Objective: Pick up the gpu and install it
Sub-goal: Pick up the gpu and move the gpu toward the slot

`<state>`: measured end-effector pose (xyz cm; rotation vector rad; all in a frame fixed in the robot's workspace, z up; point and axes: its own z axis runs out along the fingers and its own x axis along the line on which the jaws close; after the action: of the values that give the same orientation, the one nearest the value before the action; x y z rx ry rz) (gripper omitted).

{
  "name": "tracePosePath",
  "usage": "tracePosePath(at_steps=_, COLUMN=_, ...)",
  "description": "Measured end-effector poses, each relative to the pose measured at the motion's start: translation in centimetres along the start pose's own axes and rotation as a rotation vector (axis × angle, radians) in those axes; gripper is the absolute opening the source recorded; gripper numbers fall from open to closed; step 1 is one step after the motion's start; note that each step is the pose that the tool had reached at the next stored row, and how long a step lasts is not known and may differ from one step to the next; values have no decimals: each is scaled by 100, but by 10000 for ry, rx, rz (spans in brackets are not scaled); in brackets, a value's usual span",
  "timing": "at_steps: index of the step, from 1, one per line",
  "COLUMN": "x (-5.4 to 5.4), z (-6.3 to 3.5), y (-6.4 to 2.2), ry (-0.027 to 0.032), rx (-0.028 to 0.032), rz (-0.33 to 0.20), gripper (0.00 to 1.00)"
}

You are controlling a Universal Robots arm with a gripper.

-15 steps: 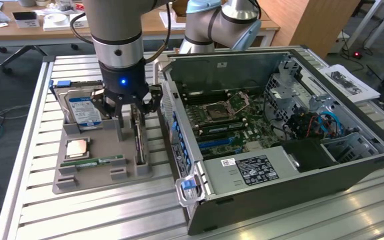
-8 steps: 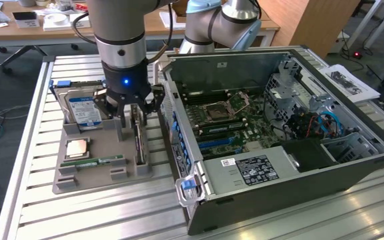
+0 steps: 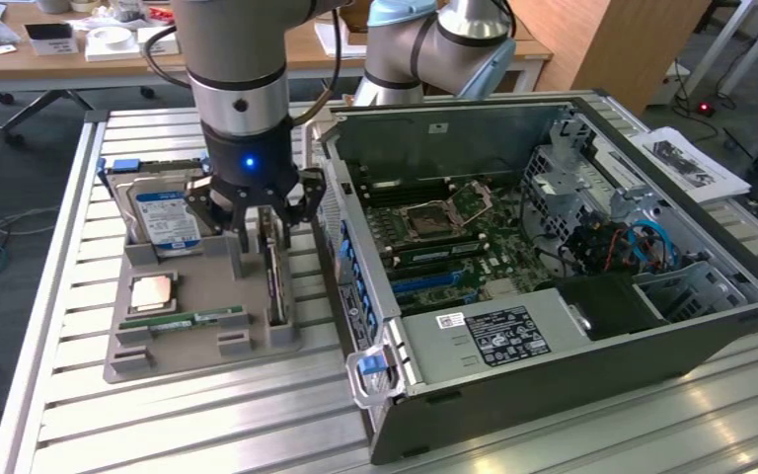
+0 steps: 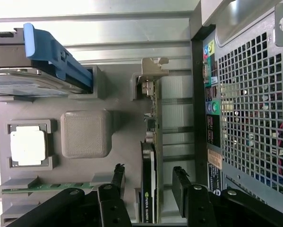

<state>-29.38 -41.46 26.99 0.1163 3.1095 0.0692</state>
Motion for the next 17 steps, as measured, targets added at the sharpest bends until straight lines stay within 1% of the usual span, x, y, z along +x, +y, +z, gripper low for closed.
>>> tracePosePath(at_steps=8, x=3, z=91, y=-5, ry=1, rx=1, rz=-1, gripper=53)
tracePosePath(at_steps=17, x=7, z=230, y=-11, ry=1, rx=1, rz=-1, gripper=53)
